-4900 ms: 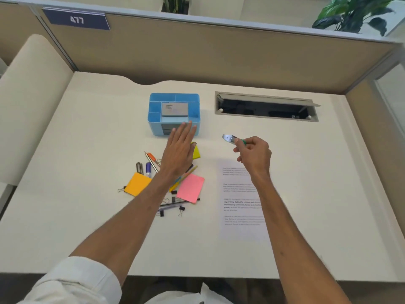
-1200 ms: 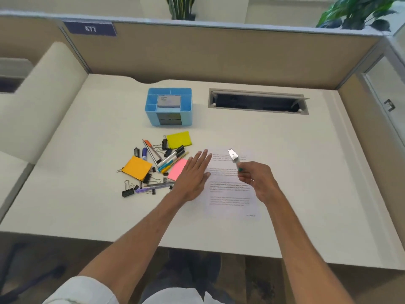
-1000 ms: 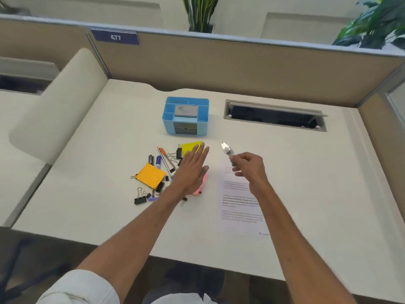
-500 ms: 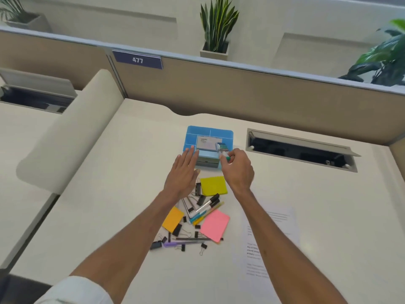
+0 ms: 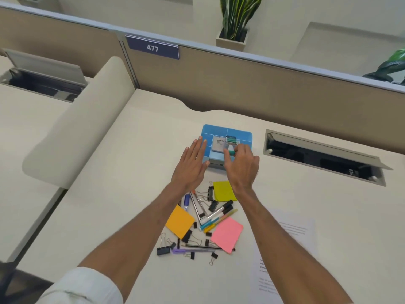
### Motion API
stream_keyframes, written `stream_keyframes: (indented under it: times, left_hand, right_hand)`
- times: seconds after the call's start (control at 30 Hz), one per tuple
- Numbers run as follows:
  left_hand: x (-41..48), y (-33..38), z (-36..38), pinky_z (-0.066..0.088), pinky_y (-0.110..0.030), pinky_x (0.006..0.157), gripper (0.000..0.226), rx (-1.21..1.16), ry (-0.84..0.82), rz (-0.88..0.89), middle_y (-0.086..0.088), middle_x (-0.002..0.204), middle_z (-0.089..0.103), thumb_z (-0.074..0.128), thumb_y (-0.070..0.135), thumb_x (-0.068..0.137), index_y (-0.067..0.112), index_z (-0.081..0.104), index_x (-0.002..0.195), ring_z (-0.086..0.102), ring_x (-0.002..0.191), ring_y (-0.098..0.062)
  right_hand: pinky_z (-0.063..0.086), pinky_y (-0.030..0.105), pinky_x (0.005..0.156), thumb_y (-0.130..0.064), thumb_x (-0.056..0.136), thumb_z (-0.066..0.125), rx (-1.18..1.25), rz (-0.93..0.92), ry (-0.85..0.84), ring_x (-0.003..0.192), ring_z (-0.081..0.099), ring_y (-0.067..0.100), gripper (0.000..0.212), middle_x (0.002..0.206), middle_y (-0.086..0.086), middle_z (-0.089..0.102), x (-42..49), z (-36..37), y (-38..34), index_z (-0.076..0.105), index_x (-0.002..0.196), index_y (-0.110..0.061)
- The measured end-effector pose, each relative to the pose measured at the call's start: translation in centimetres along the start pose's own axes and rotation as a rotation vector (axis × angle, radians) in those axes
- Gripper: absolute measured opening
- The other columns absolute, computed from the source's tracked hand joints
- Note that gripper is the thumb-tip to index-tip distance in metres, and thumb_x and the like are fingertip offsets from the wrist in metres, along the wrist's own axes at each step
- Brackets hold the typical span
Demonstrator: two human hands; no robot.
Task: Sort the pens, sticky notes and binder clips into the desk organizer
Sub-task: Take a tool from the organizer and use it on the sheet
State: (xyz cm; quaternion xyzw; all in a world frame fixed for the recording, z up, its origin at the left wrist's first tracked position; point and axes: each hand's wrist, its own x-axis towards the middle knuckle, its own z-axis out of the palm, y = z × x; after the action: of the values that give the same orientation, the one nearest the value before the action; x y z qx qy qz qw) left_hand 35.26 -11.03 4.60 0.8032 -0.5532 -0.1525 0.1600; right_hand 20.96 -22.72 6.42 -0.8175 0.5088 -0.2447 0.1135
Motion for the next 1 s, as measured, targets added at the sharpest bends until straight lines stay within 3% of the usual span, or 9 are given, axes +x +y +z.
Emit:
stream_keyframes:
  times: [0.37,0.6,0.83,1.0]
  left_hand:
    - [0.6,-0.1,0.4,0.005,-0.044,0.141,0.072,-0.011,-0.058,0.012,0.002,0.181,-0.020,0.027,0.044,0.119,0.019,-0.012,0.173,-0.015,0.170,-0.016]
    - [0.2,0.0,0.1,0.005,-0.044,0.141,0.073,-0.041,-0.066,0.004,0.002,0.181,-0.020,0.028,0.046,0.118,0.019,-0.012,0.173,-0.015,0.169,-0.015]
    - [-2.6,-0.3,0.3,0.006,-0.043,0.141,0.070,-0.072,-0.005,-0.001,0.003,0.182,-0.016,0.031,0.040,0.119,0.019,-0.008,0.174,-0.011,0.170,-0.015]
    - [-5.7,-0.3,1.2,0.008,-0.045,0.140,0.069,-0.054,0.028,0.002,0.003,0.182,-0.016,0.033,0.036,0.119,0.021,-0.006,0.174,-0.009,0.170,-0.015]
  right_hand:
    - [0.047,0.035,0.091,-0.053,0.101,0.066,-0.004,0.016,-0.073,0.107,0.062,0.020,0.044,0.116,0.004,0.068,0.2,0.8,0.5,0.066,0.120,-0.014]
    - [0.047,0.035,0.089,-0.057,0.096,0.071,0.105,0.038,-0.058,0.106,0.063,0.019,0.048,0.114,0.003,0.070,0.0,-0.1,0.7,0.069,0.117,-0.014]
    - [0.033,0.025,0.075,-0.044,0.105,0.056,0.155,0.051,0.153,0.086,0.059,0.010,0.025,0.094,-0.007,0.066,-2.6,-2.6,1.6,0.066,0.102,-0.021]
    - [0.049,0.031,0.067,-0.028,0.101,0.065,0.197,0.102,0.084,0.065,0.056,0.012,0.012,0.078,-0.009,0.065,-5.9,-3.3,3.1,0.062,0.091,-0.022]
